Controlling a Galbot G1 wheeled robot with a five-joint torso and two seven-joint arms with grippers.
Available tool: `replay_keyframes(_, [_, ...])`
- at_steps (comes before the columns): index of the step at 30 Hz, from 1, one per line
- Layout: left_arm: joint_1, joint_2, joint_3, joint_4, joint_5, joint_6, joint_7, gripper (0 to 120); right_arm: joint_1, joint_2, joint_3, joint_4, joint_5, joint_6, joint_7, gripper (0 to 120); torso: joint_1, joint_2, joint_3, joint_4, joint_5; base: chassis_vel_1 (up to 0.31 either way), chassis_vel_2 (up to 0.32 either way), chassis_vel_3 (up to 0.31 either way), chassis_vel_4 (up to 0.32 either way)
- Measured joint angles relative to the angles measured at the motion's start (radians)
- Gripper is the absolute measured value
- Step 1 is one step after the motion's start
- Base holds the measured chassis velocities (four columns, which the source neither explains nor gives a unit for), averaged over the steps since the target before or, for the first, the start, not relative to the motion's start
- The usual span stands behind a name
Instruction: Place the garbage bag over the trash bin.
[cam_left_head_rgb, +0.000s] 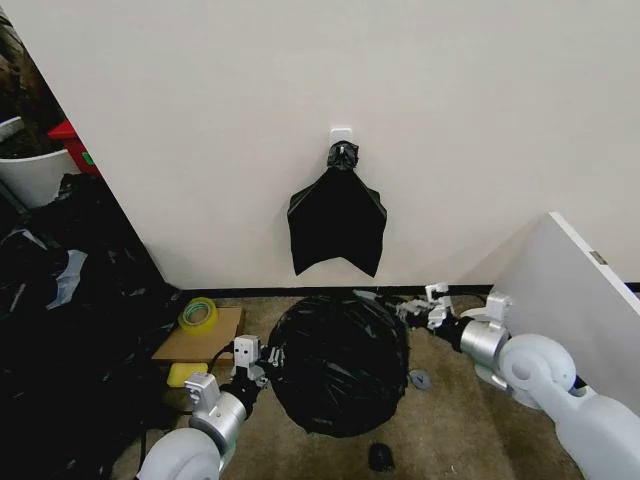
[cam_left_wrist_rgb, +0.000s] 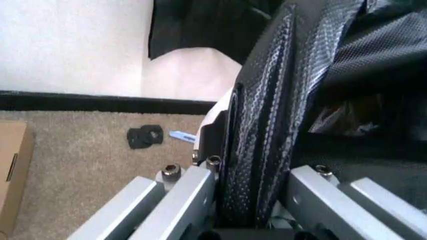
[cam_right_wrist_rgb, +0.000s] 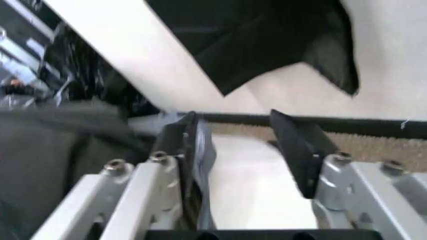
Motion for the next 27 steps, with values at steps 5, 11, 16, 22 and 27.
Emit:
replay_keyframes(5, [-0.001, 0.001, -0.005, 0.001, 0.000, 0.011, -0.029, 0, -0.025, 0.019, 0.028, 0.001, 0.010, 0.040, 0.058, 63, 0.000, 0.000, 0.000, 0.0001, 0.0001, 0.000, 0.000, 0.000, 0.000])
replay_keyframes(11, [-0.048, -0.029, -0.038, -0.002, -0.173, 0.104, -0.195, 0, -0.103, 0.081, 0.104, 0.073, -0.031, 0.075, 0.145, 84, 0.000, 0.000, 0.000, -0.0001, 0.0000, 0.000, 0.000, 0.000, 0.000])
replay_keyframes(16, [-0.032, -0.091, -0.054, -0.055, -0.405, 0.175, -0.336, 0, -0.170, 0.116, 0.095, 0.189, -0.145, 0.075, 0.156, 98, 0.000, 0.000, 0.000, 0.0009, 0.0002, 0.000, 0.000, 0.000, 0.000])
replay_keyframes(22, [-0.070, -0.148, -0.052, -0.018, -0.524, 0.200, -0.452, 0, -0.248, 0.163, 0.068, 0.372, -0.216, 0.028, 0.255, 97, 0.000, 0.000, 0.000, -0.0003, 0.0000, 0.000, 0.000, 0.000, 0.000])
replay_keyframes(27, [-0.077, -0.167, -0.037, 0.012, -0.532, 0.200, -0.465, 0, -0.277, 0.178, 0.043, 0.474, -0.219, -0.045, 0.358, 82, 0.000, 0.000, 0.000, 0.0000, 0.0000, 0.000, 0.000, 0.000, 0.000])
